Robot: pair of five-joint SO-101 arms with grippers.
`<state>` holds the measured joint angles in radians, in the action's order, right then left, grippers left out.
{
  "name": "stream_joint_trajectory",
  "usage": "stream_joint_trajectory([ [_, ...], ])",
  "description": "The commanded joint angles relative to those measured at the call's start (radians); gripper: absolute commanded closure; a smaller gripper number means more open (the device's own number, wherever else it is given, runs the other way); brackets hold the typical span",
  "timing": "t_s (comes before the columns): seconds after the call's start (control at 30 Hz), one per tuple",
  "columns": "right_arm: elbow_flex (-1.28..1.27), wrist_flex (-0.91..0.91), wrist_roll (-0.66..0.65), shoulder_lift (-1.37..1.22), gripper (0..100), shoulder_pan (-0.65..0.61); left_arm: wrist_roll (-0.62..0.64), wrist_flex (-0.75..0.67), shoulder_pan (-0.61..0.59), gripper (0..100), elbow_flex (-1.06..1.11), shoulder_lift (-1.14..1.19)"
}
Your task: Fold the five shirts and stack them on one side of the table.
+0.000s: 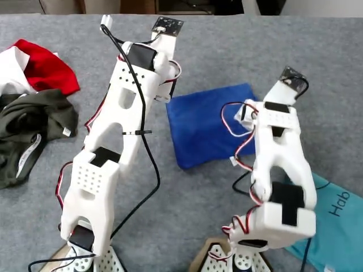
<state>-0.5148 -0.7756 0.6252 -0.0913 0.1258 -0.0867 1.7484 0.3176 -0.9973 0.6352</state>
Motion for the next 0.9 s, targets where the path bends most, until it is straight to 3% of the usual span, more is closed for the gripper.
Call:
stream_joint_trajectory([
  [0.0,0.050,0.023,0.011,-0.062,67.3,-0.013,-0.008,0.011,-0.008,98,-0.048,-0.013],
  [0.17,0.119,-0.043,0.011,-0.111,70.0,-0.015,-0.006,0.011,-0.008,98,-0.048,-0.013],
  [0.47,0.174,-0.117,0.002,-0.133,99.8,-0.016,-0.005,0.011,-0.005,98,-0.046,-0.013],
  [0.87,0.384,-0.351,-0.003,-0.097,99.5,0.031,-0.006,0.011,-0.008,98,-0.046,-0.019],
])
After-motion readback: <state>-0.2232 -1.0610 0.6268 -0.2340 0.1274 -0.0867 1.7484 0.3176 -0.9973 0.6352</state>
